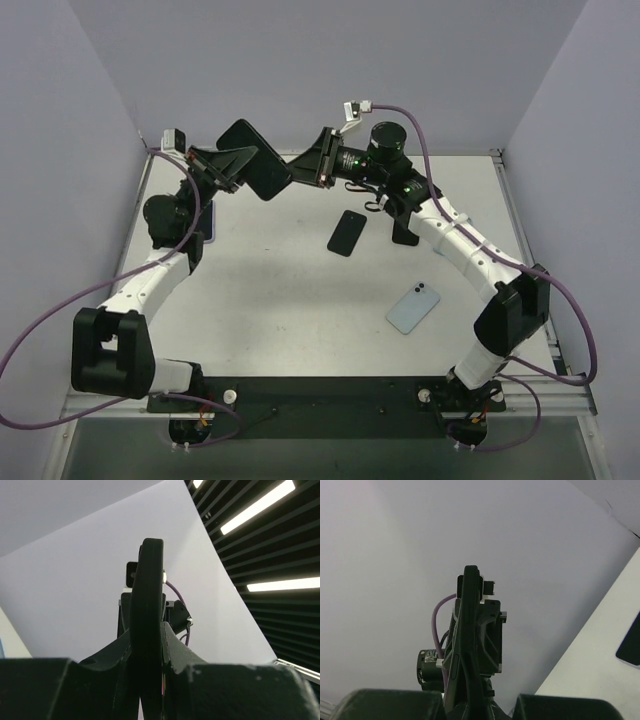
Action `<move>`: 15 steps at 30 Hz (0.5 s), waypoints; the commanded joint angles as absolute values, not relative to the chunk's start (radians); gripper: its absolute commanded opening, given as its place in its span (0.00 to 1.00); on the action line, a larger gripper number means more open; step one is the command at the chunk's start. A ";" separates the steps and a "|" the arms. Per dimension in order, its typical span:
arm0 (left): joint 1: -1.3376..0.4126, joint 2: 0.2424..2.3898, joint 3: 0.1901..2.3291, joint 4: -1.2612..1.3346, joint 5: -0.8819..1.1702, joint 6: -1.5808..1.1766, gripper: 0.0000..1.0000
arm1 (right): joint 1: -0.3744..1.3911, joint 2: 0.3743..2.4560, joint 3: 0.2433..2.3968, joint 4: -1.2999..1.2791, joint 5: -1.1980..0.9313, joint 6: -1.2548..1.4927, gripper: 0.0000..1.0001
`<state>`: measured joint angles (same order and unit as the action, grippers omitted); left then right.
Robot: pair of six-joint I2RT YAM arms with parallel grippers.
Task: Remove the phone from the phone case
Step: Remove the phone case from the phone.
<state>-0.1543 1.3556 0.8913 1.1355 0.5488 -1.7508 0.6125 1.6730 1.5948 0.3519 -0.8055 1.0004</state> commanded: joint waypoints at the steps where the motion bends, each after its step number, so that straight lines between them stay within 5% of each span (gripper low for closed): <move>1: -0.252 1.307 0.897 1.297 0.759 -1.687 0.39 | 0.623 1.664 1.482 0.298 -0.692 1.037 0.00; 3: -0.252 1.298 0.859 1.264 0.773 -1.657 0.73 | 0.604 1.635 1.427 0.307 -0.680 1.042 0.00; 6: -0.249 1.273 0.807 1.175 0.802 -1.594 0.92 | 0.572 1.591 1.358 0.316 -0.652 1.042 0.00; 15: -0.209 1.148 0.664 0.757 0.887 -1.347 0.94 | 0.518 1.490 1.289 0.154 -0.559 0.887 0.00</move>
<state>-0.2314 1.2526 0.6781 0.8436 0.8204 -1.5051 0.5552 1.5658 1.2907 0.2382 -0.6926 0.9905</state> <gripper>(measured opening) 0.939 0.102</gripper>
